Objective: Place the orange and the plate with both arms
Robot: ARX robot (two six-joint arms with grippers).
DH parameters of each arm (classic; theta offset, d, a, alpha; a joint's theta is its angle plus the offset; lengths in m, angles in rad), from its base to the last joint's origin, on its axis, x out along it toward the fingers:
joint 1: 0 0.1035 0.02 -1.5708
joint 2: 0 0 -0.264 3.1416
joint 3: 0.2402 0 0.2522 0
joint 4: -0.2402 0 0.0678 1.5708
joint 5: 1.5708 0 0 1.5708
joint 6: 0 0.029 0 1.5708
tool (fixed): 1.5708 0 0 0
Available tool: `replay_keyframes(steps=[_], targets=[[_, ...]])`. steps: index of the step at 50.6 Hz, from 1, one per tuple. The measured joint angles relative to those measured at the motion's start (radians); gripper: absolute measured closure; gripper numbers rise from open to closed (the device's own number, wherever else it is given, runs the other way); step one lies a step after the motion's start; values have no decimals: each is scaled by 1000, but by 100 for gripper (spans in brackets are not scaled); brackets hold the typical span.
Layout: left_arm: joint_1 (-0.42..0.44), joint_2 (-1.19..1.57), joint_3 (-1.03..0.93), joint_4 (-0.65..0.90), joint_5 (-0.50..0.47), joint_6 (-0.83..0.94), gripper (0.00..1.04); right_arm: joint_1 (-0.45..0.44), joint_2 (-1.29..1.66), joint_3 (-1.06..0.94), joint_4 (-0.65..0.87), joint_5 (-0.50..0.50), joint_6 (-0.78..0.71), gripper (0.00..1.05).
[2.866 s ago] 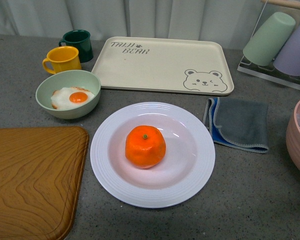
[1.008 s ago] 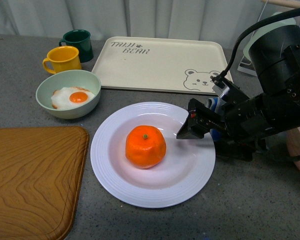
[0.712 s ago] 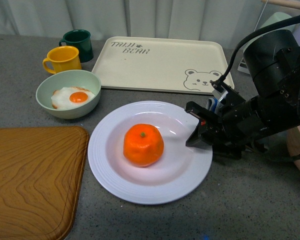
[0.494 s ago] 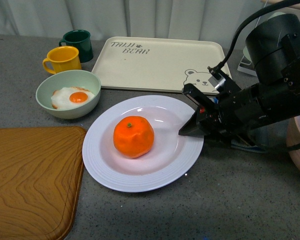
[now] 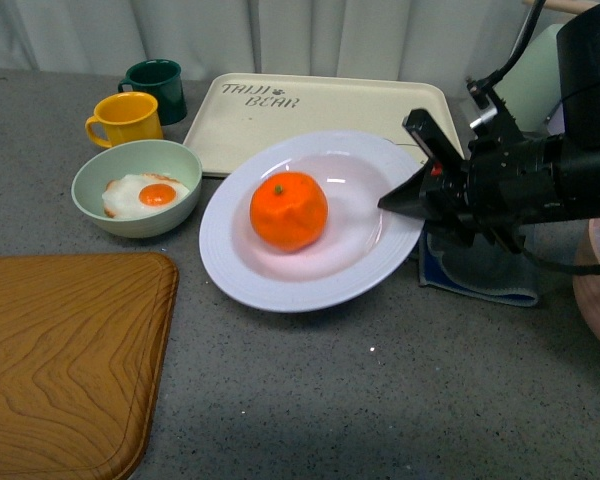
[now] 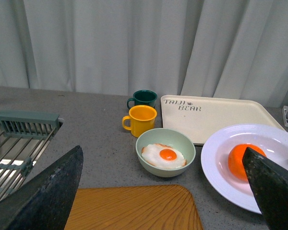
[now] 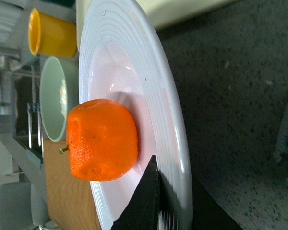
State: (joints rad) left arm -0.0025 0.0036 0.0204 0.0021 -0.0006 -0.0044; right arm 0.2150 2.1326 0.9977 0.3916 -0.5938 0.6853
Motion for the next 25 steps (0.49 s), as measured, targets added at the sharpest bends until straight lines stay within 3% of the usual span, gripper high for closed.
replay_keyframes(steps=[14, 25], targets=[[0, 0, 0, 0, 0, 0, 7, -7, 43, 136, 53, -14, 97, 101], [0, 0, 0, 0, 0, 0, 7, -8, 224, 413, -35, 4, 146, 101]])
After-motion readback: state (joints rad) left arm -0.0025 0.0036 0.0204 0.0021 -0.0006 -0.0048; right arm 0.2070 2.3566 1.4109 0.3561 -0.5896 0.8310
